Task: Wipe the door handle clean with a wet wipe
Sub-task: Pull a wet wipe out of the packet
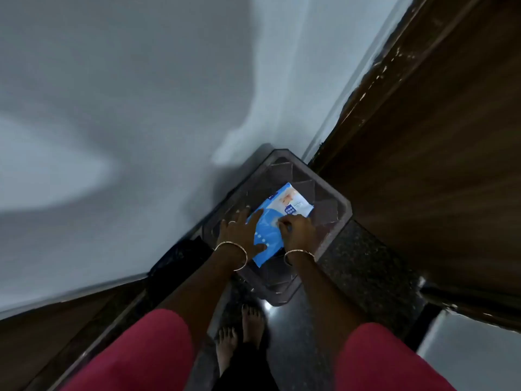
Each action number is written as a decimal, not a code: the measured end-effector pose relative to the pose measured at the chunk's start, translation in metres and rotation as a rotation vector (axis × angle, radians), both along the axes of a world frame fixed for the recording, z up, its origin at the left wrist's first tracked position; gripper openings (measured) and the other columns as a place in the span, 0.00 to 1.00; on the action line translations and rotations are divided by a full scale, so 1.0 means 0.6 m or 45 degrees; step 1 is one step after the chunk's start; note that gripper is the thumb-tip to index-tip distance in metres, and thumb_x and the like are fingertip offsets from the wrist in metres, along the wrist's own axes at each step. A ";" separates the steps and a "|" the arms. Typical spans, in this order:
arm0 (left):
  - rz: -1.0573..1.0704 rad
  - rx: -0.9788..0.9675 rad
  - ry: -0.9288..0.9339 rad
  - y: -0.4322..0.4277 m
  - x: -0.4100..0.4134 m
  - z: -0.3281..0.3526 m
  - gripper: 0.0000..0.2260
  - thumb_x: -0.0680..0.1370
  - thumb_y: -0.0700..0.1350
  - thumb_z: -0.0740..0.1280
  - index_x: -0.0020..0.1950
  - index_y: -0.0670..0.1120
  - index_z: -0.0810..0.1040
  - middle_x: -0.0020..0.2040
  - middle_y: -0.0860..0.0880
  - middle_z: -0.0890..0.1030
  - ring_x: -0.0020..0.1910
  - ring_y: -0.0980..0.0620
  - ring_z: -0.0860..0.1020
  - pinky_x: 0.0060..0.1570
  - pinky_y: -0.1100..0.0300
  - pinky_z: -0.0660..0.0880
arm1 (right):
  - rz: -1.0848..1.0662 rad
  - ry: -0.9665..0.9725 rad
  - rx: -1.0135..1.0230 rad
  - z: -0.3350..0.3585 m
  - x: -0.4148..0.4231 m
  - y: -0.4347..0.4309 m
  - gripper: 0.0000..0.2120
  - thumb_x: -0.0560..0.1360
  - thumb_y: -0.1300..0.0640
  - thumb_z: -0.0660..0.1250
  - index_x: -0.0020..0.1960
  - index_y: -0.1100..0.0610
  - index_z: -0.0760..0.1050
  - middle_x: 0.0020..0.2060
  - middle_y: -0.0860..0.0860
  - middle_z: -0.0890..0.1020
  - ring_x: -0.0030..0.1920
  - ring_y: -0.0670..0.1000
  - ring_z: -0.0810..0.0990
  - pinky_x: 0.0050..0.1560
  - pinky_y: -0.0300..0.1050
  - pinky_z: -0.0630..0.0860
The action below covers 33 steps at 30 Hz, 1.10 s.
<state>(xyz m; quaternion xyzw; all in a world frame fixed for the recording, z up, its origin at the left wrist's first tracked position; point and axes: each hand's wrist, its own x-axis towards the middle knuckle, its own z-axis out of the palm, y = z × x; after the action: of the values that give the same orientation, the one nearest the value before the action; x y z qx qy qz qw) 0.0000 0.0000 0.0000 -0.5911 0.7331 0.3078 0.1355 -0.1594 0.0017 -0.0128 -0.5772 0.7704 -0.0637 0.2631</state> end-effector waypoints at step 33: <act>0.070 0.202 0.003 0.012 -0.029 -0.093 0.49 0.74 0.63 0.68 0.79 0.55 0.35 0.81 0.49 0.36 0.80 0.46 0.43 0.74 0.36 0.52 | 0.024 -0.052 -0.205 -0.066 -0.002 0.023 0.11 0.80 0.65 0.64 0.61 0.64 0.76 0.56 0.61 0.82 0.55 0.61 0.80 0.52 0.54 0.78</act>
<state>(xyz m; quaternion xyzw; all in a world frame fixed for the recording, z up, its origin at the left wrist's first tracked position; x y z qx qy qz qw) -0.0172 0.0072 -0.0558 -0.5981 0.6900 0.3692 0.1726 -0.1608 0.0157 -0.0522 -0.6022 0.7518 -0.1349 0.2320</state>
